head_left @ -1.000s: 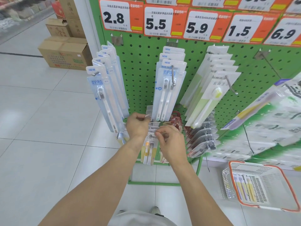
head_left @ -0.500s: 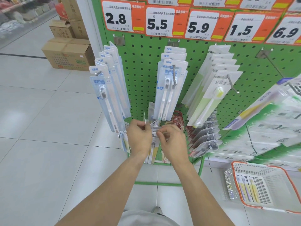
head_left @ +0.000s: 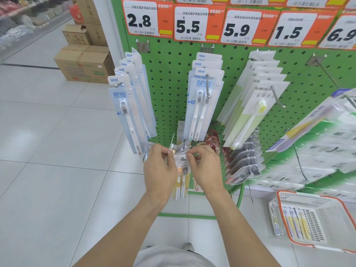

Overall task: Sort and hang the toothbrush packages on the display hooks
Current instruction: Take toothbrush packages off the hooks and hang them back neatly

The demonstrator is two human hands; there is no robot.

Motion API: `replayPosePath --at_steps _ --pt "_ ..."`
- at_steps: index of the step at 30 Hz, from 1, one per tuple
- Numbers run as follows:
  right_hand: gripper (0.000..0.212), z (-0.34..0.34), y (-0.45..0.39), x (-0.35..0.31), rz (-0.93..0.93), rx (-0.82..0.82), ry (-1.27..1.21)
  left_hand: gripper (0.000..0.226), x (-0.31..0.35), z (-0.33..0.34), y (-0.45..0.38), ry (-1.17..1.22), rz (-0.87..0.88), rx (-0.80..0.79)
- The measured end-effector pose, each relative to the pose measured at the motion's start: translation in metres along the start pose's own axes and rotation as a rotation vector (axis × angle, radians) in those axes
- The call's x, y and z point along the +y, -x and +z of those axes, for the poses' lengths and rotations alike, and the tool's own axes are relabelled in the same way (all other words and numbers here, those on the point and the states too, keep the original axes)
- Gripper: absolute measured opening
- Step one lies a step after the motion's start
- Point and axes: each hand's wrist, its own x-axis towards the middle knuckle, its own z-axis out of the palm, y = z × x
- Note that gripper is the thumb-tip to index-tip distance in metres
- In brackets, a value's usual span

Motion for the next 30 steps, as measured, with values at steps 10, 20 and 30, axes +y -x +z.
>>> replayPosePath --at_steps 10,20,30 --pt "0.006 0.001 -0.001 0.003 -0.001 0.016 0.012 0.012 0.007 -0.049 0.029 0.172 -0.097 0.003" --pt "0.01 -0.01 0.023 -0.014 0.018 0.184 -0.157 0.005 0.015 -0.07 0.032 0.441 -0.289 -0.161" --pt "0.024 -0.03 0.087 -0.029 0.323 -0.343 -0.744 0.01 0.014 -0.079 0.019 0.749 -0.552 -0.261"
